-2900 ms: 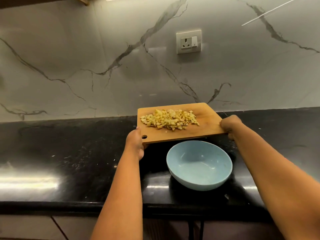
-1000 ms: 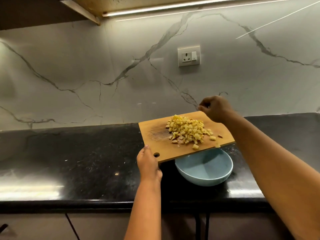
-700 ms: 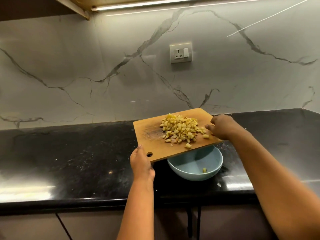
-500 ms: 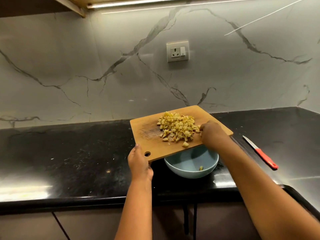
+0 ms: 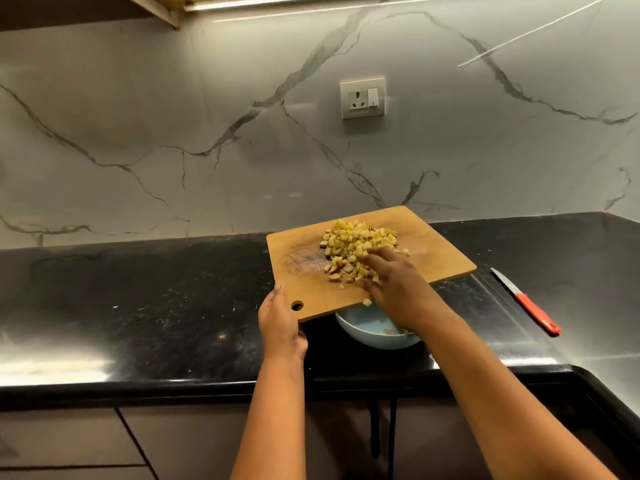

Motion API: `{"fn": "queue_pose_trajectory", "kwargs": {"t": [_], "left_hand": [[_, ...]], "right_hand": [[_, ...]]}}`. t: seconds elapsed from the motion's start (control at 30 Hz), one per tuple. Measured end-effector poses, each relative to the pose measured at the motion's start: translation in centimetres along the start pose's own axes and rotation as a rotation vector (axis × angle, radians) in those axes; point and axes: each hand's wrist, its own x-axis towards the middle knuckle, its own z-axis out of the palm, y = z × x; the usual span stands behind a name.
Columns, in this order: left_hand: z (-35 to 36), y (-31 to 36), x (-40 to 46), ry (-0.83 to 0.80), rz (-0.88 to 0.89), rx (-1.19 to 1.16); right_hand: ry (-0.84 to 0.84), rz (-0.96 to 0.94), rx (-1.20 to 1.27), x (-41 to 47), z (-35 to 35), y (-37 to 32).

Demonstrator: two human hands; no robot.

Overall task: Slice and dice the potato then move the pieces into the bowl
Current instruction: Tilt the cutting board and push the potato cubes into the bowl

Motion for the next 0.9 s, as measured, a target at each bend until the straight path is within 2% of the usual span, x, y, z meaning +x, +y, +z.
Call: {"fn": "queue_pose_trajectory", "kwargs": {"t": [0.07,0.13,0.43,0.5,0.6,0.7,0.77,0.9], "left_hand": [[-0.1,0.1,0.0,0.001,0.011,-0.002],[-0.2,0.1,0.0,0.0,0.021,-0.012],[-0.3,0.3,0.1,-0.018,0.023,-0.013],[-0.4,0.3,0.2,-0.017,0.029,-0.009],[-0.5,0.3,0.5,-0.018,0.045,-0.02],[-0.3,0.3,0.5,-0.031,0.035,-0.033],[-0.2,0.2,0.3,-0.036,0.029,-0.037],[-0.2,0.2,0.6,-0.037,0.036,-0.033]], "right_hand": [[-0.071,-0.036,-0.112,0.1,1.0,0.1],[-0.043,-0.066,-0.155,-0.1,1.5,0.5],[-0.118,0.019,0.141,-1.4,-3.1,1.3],[-0.072,0.063,0.19,-0.5,-4.0,2.0],[0.021,0.2,0.074,1.6,-3.7,3.2],[-0.046,0.318,-0.01,3.0,-2.2,3.4],[-0.087,0.314,-0.085,2.9,-1.0,3.3],[-0.012,0.299,-0.132,1.4,0.2,2.5]]}}
